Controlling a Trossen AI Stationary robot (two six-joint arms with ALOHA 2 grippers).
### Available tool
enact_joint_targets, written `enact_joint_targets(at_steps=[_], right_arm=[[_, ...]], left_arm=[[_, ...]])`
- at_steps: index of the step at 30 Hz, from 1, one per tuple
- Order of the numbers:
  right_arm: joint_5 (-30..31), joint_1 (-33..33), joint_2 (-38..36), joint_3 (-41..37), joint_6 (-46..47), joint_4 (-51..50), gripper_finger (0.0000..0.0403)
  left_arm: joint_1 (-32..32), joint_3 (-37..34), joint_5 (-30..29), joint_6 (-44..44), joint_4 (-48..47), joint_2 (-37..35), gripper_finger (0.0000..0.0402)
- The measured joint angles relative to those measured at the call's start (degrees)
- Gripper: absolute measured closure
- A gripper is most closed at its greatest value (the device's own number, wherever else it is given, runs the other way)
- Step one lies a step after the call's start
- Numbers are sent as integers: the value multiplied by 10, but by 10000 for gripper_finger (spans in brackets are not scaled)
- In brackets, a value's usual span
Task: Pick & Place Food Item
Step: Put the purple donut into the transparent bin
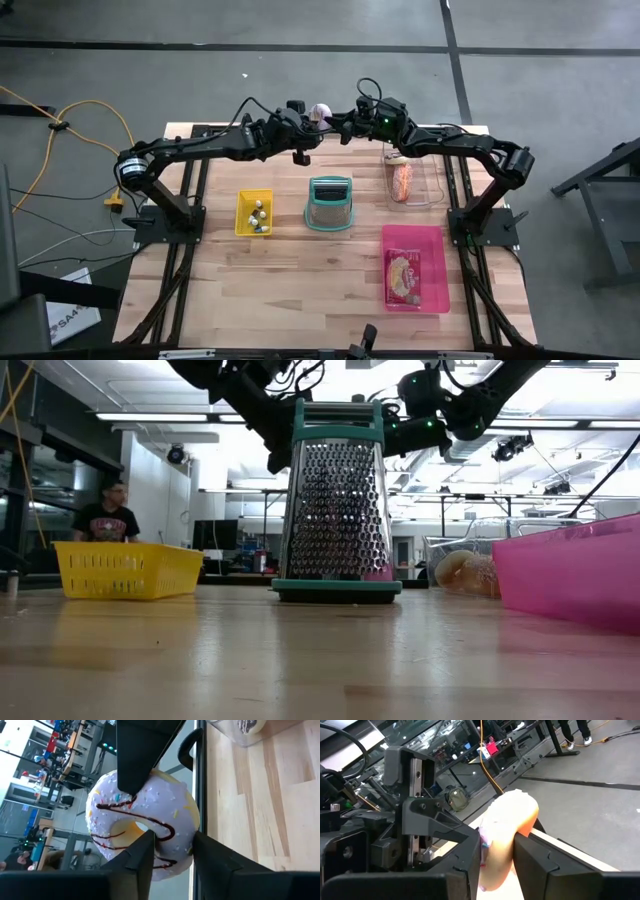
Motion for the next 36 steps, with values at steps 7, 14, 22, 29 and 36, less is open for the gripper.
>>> enact_joint_targets(at_steps=[7, 14, 22, 29, 36], right_arm=[[0, 0, 0, 0, 0, 0, 304], [0, 0, 0, 0, 0, 0, 304], [-14, -15, 0, 0, -3, -34, 304], [-12, -41, 0, 0, -4, -37, 309], [-51, -64, 0, 0, -4, -54, 323]], left_arm=[[0, 0, 0, 0, 0, 0, 232], [0, 0, -1, 0, 0, 0, 228], [0, 0, -1, 0, 0, 0, 228], [0, 0, -2, 0, 0, 0, 228], [0, 0, -2, 0, 0, 0, 228]])
